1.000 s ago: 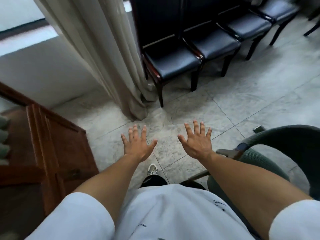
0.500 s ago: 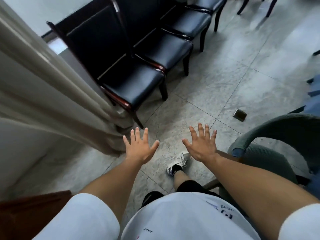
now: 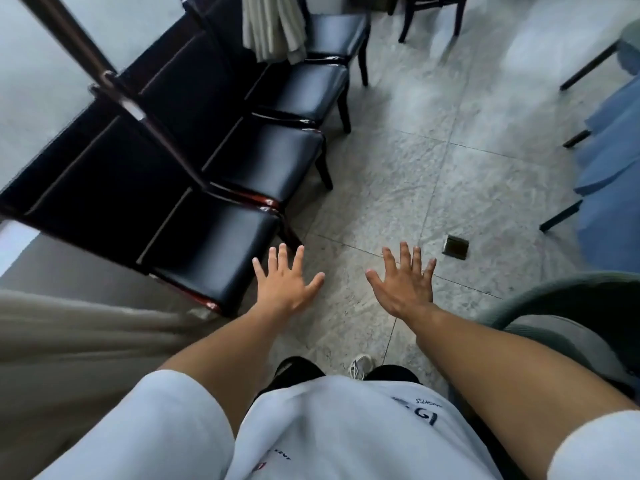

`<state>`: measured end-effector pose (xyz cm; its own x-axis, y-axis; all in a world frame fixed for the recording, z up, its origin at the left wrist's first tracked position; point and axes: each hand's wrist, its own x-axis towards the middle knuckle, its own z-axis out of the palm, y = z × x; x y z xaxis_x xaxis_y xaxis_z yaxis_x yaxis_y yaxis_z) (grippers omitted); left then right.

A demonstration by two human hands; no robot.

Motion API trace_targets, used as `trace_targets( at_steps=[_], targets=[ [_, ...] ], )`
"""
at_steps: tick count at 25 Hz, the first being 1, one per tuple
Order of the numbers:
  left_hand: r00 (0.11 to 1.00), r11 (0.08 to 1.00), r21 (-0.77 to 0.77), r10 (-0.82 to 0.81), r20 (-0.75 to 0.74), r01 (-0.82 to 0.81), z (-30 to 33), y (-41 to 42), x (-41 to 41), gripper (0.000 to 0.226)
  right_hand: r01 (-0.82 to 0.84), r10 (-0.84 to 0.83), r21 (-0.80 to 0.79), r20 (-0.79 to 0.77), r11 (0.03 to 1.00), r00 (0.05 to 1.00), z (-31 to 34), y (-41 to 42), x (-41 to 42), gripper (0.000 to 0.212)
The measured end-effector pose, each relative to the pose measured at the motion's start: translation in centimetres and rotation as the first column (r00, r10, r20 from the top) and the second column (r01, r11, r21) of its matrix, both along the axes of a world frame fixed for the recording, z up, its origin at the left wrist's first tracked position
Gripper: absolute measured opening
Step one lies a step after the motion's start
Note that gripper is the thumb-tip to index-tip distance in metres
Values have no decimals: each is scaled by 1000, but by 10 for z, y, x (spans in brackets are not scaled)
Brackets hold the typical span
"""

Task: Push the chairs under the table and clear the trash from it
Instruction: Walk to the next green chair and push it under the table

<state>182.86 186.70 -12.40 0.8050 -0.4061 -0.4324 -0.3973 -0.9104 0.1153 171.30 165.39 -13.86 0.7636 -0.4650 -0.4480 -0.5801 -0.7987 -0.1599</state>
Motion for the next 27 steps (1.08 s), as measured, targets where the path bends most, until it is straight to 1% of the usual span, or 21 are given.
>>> trace_targets(
  at_steps=[3, 7, 9, 11, 15, 17, 19, 23, 27],
  targets=[
    [997, 997, -14, -78, -7, 78, -2, -45, 38, 88, 94, -94, 2, -23, 996, 995, -2, -32, 16, 77],
    [974, 974, 8, -227, -30, 227, -14, -113, 93, 90, 255, -254, 11, -55, 967, 966, -9, -74, 38, 77],
    [957, 958, 17, -286, -42, 287, -21, -146, 119, 90, 318, -318, -5, -71, 948, 946, -10, -95, 50, 76],
    [924, 925, 16, -379, -45, 380, -23, -186, 149, 90, 426, -425, -16, -85, 905, 901, -9, -123, 66, 76],
    [823, 825, -14, -564, -62, 564, -15, -270, 199, 90, 625, -627, -44, -68, 779, 776, 3, -167, 90, 75],
    [773, 775, -18, -632, -61, 632, -16, -304, 215, 90, 672, -675, -61, -64, 738, 735, 6, -180, 96, 75],
    [738, 741, -9, -670, -74, 672, -16, -331, 226, 91, 685, -688, -68, -64, 726, 723, 6, -188, 100, 75],
    [609, 612, -2, -787, -94, 791, -18, -402, 219, 90, 799, -802, -70, -51, 598, 595, 0, -224, 89, 74],
    [507, 508, 18, -858, -83, 861, -22, -474, 198, 89, 830, -834, -88, -16, 551, 552, -7, -278, 69, 71]
  ],
)
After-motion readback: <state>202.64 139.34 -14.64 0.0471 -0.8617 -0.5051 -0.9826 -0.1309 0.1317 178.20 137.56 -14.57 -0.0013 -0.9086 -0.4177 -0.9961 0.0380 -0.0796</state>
